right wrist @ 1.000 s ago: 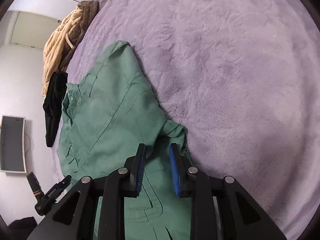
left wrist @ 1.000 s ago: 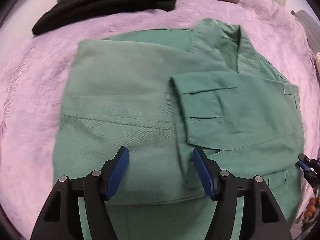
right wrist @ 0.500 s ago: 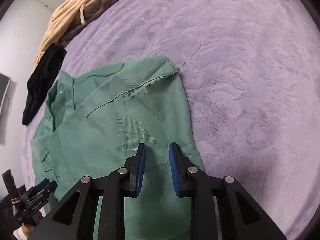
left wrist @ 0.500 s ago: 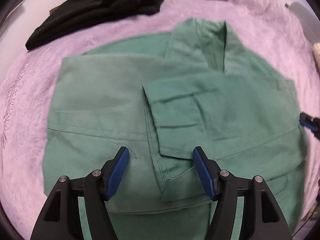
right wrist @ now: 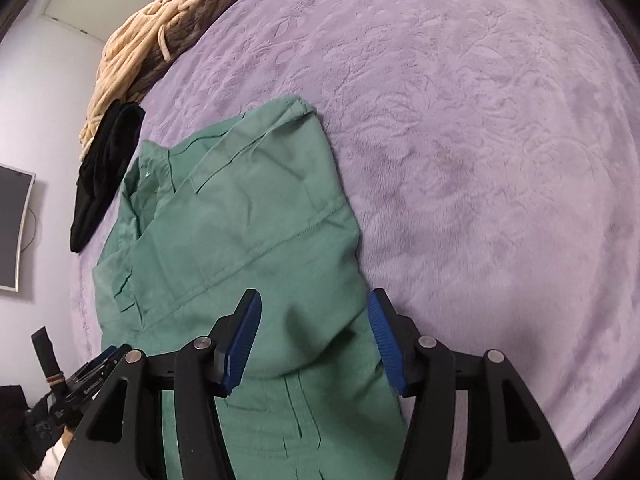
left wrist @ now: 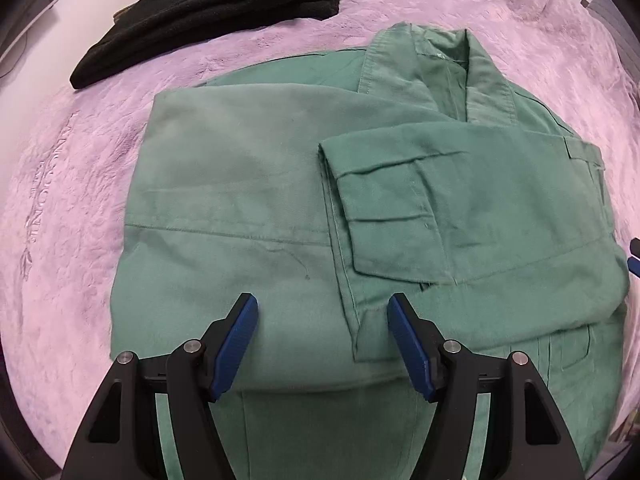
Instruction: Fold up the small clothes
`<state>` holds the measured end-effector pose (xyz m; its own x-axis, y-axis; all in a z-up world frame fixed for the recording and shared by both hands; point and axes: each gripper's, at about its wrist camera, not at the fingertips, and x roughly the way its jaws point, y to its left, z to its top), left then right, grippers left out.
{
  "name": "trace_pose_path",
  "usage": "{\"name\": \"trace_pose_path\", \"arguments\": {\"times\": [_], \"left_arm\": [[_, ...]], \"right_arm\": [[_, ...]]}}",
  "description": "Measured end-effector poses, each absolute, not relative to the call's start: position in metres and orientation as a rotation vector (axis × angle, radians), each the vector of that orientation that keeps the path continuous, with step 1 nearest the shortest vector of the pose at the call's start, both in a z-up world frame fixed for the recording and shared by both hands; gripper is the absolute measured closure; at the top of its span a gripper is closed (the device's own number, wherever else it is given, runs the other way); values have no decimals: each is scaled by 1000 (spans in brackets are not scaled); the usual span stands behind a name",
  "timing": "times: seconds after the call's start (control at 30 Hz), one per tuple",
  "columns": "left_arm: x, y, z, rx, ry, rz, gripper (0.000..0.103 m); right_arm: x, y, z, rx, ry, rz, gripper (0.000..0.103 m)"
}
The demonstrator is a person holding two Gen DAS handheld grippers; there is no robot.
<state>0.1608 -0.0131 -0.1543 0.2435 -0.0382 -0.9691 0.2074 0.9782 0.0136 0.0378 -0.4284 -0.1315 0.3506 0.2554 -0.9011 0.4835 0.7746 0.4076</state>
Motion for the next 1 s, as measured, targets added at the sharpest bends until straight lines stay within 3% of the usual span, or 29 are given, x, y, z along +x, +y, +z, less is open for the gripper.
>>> {"name": "trace_pose_path", "arguments": {"times": [0.1,0.33,0.37,0.4,0.43,0.57,1.0], "left_arm": [[148,-14,-149,152,1338,-178,34],[104,-13,-133,134,1387,-165,34],[99,-11,-131,131,1385,-156,23],[94,-10,-128,126,1378,-145,4],[88,-9,-123,123,1363,-131,1],[69,-9,-117,135,1352,-103,1],[28,-15,-111,91,1383,-54,1]], "right_arm": [[18,-416,-125,729,1254,-135,35],[-18,-400,-125,760,1330,-91,33],[-21,-398,-125,761,1338,-86,33],[-24,-397,-125,762,1345,-80,33],[-27,-396,-125,764,1348,-76,33],[-34,-394,-121,759,1356,-50,22],[-41,-379,-103,680,1339,46,18]]}}
